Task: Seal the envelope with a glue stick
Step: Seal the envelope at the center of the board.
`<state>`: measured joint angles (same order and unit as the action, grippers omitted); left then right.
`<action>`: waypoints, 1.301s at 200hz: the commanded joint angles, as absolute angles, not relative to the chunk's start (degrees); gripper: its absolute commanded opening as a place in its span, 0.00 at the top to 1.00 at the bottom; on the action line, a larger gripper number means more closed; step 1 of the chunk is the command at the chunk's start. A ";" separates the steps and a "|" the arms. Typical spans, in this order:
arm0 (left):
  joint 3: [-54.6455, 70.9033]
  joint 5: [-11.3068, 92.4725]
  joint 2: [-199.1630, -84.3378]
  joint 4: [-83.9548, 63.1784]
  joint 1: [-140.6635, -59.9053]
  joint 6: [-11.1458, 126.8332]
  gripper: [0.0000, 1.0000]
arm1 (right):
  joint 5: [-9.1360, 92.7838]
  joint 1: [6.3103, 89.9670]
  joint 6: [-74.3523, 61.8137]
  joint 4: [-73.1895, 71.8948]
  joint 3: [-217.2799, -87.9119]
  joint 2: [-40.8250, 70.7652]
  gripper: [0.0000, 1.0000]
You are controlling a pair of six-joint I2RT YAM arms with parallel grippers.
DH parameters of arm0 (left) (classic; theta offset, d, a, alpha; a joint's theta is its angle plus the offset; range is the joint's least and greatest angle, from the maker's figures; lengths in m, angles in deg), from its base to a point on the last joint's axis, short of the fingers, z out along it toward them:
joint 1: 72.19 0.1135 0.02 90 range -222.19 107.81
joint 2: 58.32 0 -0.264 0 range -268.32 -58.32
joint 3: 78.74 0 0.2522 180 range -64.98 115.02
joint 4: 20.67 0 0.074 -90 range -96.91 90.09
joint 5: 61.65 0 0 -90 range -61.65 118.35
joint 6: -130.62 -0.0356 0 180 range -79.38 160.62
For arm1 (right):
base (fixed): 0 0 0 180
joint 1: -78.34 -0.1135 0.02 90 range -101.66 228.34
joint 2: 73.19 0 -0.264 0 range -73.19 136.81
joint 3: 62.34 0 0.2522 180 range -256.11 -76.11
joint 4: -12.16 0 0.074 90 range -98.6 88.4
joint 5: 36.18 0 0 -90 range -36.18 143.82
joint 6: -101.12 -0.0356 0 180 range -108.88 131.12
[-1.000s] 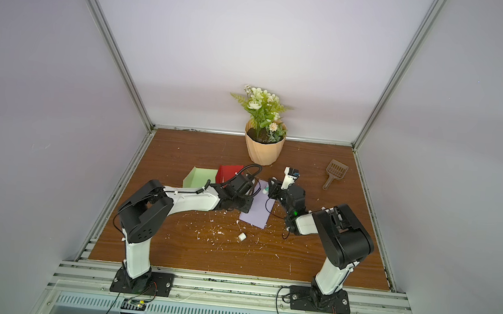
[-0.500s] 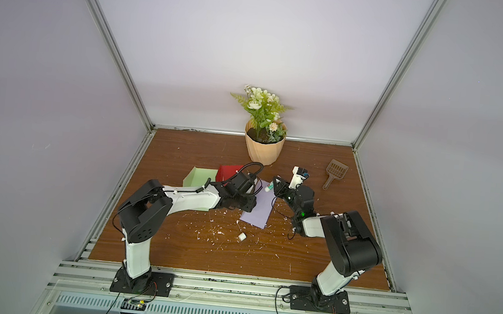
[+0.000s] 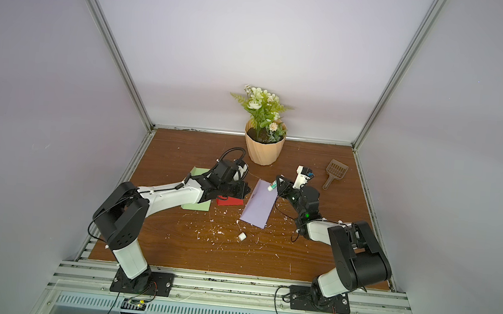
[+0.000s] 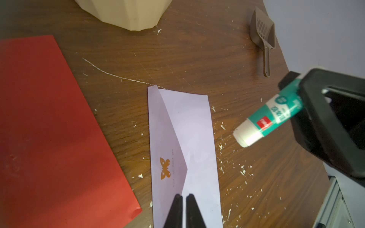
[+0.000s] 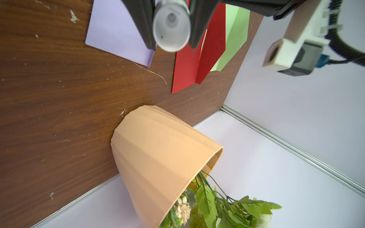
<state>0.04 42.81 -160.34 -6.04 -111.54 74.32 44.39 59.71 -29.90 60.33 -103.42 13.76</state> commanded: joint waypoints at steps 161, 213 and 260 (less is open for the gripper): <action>7.59 47.53 -177.32 -12.78 -112.70 78.52 0.94 | 42.97 60.96 -29.49 59.85 -100.81 9.61 1.00; 9.55 42.71 -179.80 -7.14 -112.96 78.60 0.94 | 42.75 61.20 -29.67 59.80 -100.76 9.18 1.00; 12.38 38.01 -182.28 -3.77 -113.32 84.55 0.95 | 42.75 61.29 -29.73 59.38 -100.81 8.35 1.00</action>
